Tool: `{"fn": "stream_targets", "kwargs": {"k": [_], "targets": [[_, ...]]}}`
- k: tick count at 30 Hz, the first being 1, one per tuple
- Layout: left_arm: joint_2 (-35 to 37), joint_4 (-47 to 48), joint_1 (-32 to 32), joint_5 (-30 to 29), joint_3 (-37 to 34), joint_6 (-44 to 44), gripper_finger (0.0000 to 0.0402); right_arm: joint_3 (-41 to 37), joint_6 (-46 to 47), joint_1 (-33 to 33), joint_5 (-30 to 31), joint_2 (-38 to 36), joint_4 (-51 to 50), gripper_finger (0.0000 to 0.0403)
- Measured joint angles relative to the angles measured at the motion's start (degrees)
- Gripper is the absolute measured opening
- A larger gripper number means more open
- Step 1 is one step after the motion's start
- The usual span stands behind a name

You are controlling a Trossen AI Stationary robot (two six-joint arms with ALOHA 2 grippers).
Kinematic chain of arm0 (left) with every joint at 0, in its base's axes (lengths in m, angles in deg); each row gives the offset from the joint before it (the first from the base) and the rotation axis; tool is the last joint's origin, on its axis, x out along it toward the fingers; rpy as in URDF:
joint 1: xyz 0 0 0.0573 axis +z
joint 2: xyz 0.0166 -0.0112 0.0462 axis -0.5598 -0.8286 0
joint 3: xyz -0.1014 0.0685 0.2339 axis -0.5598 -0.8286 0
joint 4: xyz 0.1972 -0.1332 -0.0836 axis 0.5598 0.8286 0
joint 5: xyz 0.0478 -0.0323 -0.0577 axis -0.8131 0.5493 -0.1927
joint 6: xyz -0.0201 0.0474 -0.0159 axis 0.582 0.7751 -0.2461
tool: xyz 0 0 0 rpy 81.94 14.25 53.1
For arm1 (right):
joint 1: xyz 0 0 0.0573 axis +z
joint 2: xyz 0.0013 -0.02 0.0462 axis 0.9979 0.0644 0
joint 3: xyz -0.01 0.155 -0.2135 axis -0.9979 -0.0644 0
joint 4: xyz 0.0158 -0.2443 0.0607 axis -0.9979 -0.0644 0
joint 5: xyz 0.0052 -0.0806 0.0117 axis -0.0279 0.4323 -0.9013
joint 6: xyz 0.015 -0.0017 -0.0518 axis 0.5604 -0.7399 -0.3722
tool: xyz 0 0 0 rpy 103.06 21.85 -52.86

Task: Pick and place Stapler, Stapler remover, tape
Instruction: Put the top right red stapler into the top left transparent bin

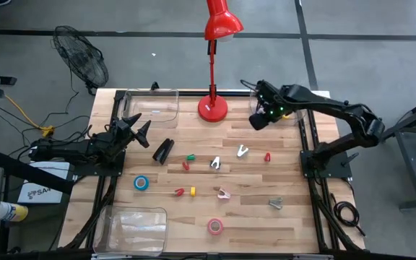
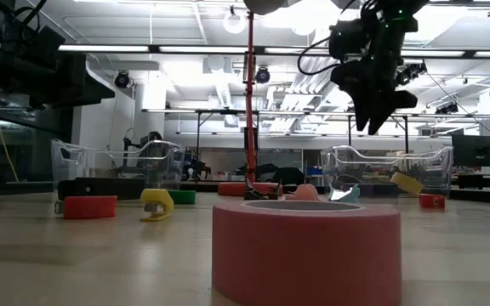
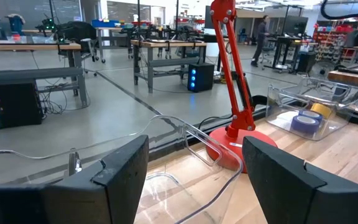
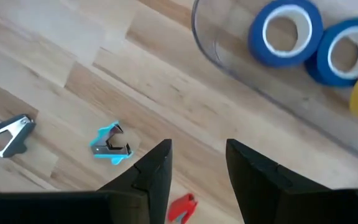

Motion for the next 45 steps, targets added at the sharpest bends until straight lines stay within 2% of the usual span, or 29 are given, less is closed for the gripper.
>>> {"fn": "stream_targets", "kwargs": {"k": [7,16,22,31,38,45], "targets": [[0.0,0.0,0.0,0.0,0.0,0.0,0.0254,0.0,14.9,6.1,4.2,0.0,-4.4,0.0149],[0.0,0.0,0.0,0.0,0.0,0.0,0.0254,-0.2,32.7,14.1,9.1,0.0,-10.5,0.0184],[0.0,0.0,0.0,0.0,0.0,0.0,0.0254,-6.8,44.5,18.9,6.4,0.0,-7.2,0.0214],[0.0,0.0,0.0,0.0,0.0,0.0,0.0254,-17.3,52.2,21.7,0.5,0.0,7.1,0.0236],[0.0,0.0,0.0,0.0,0.0,0.0,0.0254,-21.9,55.8,22.9,-1.5,0.0,11.6,0.0236],[0.0,0.0,0.0,0.0,0.0,0.0,0.0254,-23.7,56.7,22.8,-0.7,0.4,12.6,0.0236]]}}
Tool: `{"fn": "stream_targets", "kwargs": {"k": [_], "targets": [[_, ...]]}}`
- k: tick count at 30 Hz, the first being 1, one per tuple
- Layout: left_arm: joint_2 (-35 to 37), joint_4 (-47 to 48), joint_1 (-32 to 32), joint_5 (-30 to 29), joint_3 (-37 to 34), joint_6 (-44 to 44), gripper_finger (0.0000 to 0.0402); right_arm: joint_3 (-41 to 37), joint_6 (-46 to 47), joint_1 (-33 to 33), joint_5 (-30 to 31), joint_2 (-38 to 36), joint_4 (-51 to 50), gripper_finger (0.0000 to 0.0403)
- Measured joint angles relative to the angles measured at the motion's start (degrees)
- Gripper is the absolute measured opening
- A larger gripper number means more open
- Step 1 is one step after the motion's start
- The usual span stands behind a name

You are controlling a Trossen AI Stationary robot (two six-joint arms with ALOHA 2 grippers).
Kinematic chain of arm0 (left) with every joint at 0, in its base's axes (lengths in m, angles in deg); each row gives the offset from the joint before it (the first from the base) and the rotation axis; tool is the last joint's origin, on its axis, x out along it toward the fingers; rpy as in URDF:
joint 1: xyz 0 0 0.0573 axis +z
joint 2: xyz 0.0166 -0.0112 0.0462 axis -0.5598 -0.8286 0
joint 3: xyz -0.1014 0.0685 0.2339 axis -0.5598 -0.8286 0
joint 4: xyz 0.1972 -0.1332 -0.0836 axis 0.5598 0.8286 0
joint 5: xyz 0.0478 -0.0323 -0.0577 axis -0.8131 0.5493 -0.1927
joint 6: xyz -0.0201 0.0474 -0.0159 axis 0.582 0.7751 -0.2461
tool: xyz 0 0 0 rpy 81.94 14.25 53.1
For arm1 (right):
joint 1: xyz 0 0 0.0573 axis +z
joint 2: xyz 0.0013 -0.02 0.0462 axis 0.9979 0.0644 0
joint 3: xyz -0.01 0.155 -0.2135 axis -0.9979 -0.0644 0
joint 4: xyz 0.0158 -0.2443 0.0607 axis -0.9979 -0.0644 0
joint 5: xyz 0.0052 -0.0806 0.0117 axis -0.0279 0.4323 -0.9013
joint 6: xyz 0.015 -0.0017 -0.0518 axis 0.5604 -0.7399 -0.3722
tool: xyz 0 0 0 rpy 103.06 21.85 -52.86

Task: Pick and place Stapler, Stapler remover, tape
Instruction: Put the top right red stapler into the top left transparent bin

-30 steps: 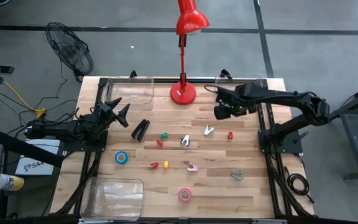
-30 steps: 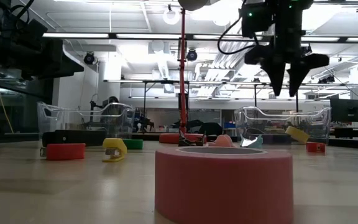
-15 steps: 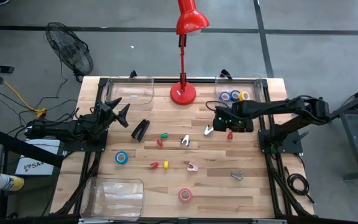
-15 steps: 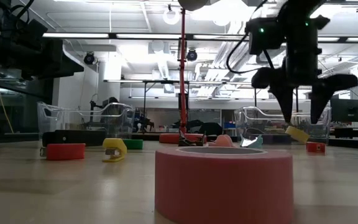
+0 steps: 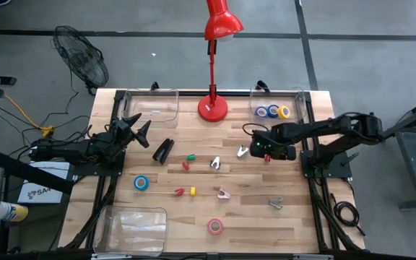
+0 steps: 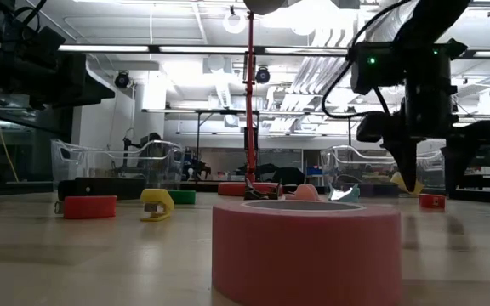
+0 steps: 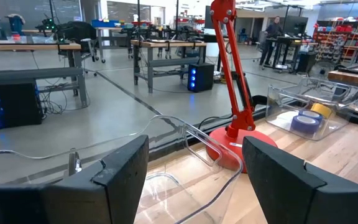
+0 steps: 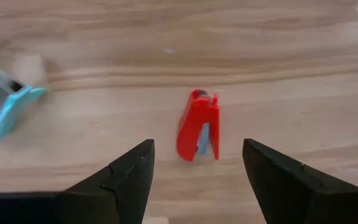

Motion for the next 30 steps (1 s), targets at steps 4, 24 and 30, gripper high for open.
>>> {"fn": "stream_targets", "kwargs": {"k": [4,24,30], "targets": [[0.0,0.0,0.0,0.0,0.0,0.0,0.0254,-0.4,0.0,0.0,-0.3,1.4,1.3,0.0236],[0.0,0.0,0.0,0.0,0.0,0.0,0.0254,-0.3,-1.1,-0.2,-1.3,5.3,3.2,0.0177],[0.0,0.0,0.0,0.0,0.0,0.0,0.0254,-0.3,-2.1,-0.2,-1.7,5.3,3.2,0.0129]]}}
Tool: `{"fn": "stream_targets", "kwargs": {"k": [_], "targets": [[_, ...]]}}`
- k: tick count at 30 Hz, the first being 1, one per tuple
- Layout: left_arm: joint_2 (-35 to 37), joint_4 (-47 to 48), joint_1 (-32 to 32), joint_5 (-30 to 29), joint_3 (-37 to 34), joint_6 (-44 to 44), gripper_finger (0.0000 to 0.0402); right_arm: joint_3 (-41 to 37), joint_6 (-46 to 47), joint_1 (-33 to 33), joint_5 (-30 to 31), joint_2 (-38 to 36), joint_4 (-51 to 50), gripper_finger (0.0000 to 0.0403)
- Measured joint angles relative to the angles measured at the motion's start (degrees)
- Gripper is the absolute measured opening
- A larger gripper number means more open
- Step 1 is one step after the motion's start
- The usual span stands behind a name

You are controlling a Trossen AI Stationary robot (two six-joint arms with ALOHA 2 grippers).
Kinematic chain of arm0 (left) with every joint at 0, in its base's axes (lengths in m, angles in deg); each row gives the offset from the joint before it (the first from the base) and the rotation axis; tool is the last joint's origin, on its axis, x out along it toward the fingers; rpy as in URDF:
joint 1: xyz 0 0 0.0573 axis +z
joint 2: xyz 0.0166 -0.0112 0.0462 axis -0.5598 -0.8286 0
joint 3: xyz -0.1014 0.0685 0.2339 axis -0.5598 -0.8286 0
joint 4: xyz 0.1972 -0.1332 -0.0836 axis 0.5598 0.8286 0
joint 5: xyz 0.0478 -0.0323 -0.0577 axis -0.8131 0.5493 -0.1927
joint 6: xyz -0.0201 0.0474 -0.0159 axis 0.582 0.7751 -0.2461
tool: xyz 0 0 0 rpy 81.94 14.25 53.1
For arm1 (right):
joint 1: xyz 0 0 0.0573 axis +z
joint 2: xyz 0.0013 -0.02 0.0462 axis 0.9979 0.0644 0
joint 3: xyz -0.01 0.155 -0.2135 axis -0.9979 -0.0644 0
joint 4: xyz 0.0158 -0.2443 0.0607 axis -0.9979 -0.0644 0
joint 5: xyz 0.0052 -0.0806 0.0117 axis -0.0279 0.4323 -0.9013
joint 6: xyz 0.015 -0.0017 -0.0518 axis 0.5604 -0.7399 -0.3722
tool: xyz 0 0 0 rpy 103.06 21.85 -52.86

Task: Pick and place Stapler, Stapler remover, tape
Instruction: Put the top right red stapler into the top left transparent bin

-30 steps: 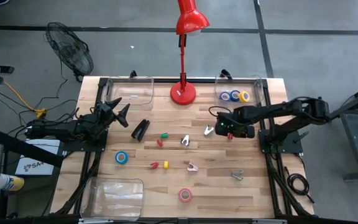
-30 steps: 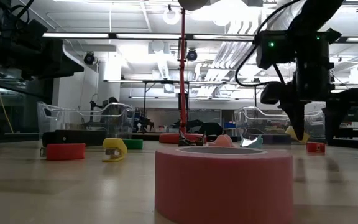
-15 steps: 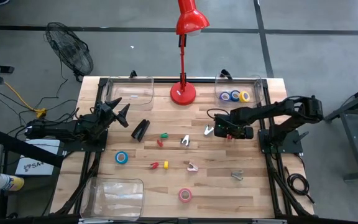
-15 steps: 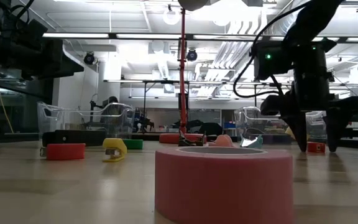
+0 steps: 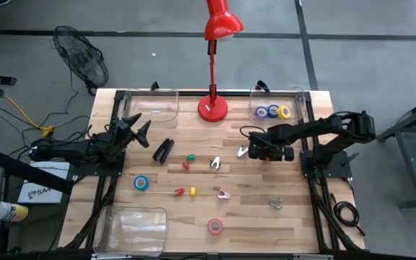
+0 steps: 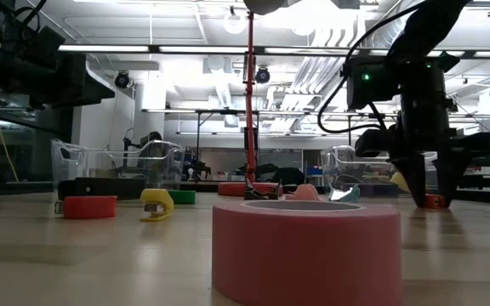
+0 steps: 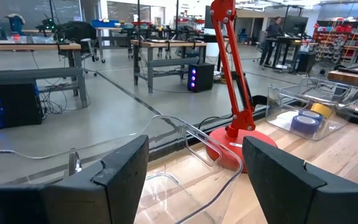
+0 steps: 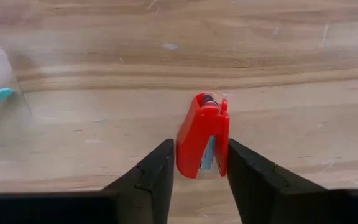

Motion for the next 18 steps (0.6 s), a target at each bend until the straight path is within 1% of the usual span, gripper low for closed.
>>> {"fn": "stream_targets", "kwargs": {"k": [13,18], "targets": [[0.0,0.0,0.0,0.0,0.0,0.0,0.0254,0.0,-1.9,0.0,-1.2,0.0,0.0,0.0075],[0.0,0.0,0.0,0.0,0.0,0.0,0.0254,0.0,-4.5,0.0,-1.9,0.0,0.0,0.0057]]}}
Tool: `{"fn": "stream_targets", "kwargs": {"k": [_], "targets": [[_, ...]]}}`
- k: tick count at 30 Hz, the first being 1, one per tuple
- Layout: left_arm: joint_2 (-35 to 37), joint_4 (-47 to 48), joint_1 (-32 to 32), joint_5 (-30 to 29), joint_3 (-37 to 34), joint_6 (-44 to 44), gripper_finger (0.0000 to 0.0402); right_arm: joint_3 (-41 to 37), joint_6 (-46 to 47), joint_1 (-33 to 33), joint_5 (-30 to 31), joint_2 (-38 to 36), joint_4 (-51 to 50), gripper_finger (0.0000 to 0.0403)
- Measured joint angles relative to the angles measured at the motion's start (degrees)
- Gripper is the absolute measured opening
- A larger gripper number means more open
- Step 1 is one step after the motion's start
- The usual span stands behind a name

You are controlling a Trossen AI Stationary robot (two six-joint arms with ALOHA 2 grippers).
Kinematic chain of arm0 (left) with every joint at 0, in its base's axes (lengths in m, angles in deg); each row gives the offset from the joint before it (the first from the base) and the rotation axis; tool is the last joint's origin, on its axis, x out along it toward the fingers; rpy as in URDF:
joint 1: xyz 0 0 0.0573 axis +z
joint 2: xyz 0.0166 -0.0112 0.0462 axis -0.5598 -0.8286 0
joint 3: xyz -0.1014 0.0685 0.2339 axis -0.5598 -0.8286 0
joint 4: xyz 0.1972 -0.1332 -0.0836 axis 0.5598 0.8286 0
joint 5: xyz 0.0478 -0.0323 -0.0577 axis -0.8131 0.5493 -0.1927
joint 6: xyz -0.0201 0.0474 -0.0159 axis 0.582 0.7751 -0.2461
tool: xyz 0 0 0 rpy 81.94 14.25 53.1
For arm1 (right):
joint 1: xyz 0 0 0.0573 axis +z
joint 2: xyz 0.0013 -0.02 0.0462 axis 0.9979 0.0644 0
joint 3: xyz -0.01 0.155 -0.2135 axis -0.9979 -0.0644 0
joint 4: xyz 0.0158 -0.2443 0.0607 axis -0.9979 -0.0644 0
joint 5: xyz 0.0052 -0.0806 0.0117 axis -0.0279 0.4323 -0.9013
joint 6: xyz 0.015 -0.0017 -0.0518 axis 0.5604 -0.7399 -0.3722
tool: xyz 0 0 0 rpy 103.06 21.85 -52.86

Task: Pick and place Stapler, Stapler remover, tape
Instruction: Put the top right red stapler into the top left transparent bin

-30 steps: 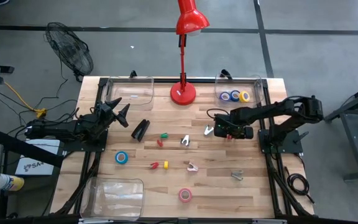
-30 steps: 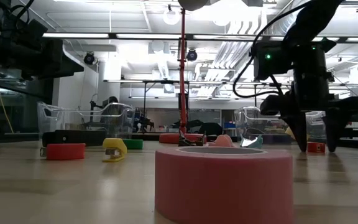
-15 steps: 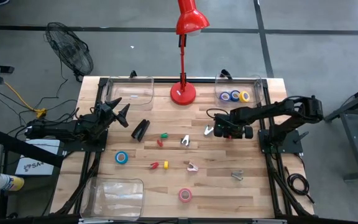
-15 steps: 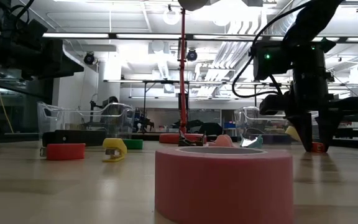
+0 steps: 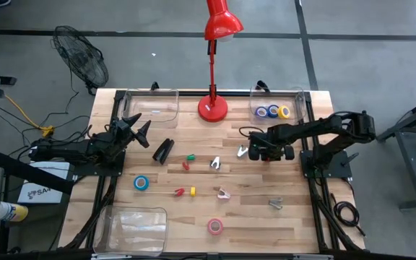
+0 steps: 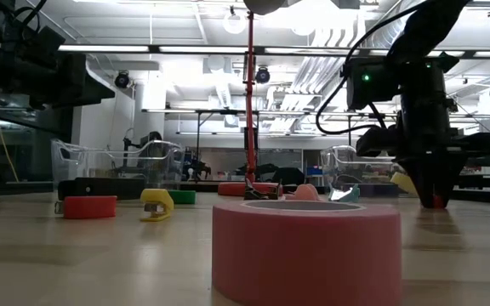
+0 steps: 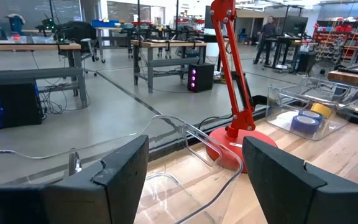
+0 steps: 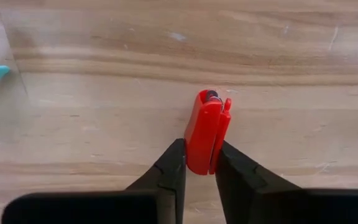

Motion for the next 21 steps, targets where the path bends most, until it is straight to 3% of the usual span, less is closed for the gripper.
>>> {"fn": "stream_targets", "kwargs": {"k": [12,21], "targets": [[0.0,0.0,0.0,0.0,0.0,0.0,0.0254,0.0,-0.4,0.0,-0.6,0.0,0.1,0.0056],[0.0,0.0,0.0,0.0,0.0,0.0,0.0254,0.8,-8.4,0.0,-3.1,0.1,0.9,0.0055]]}}
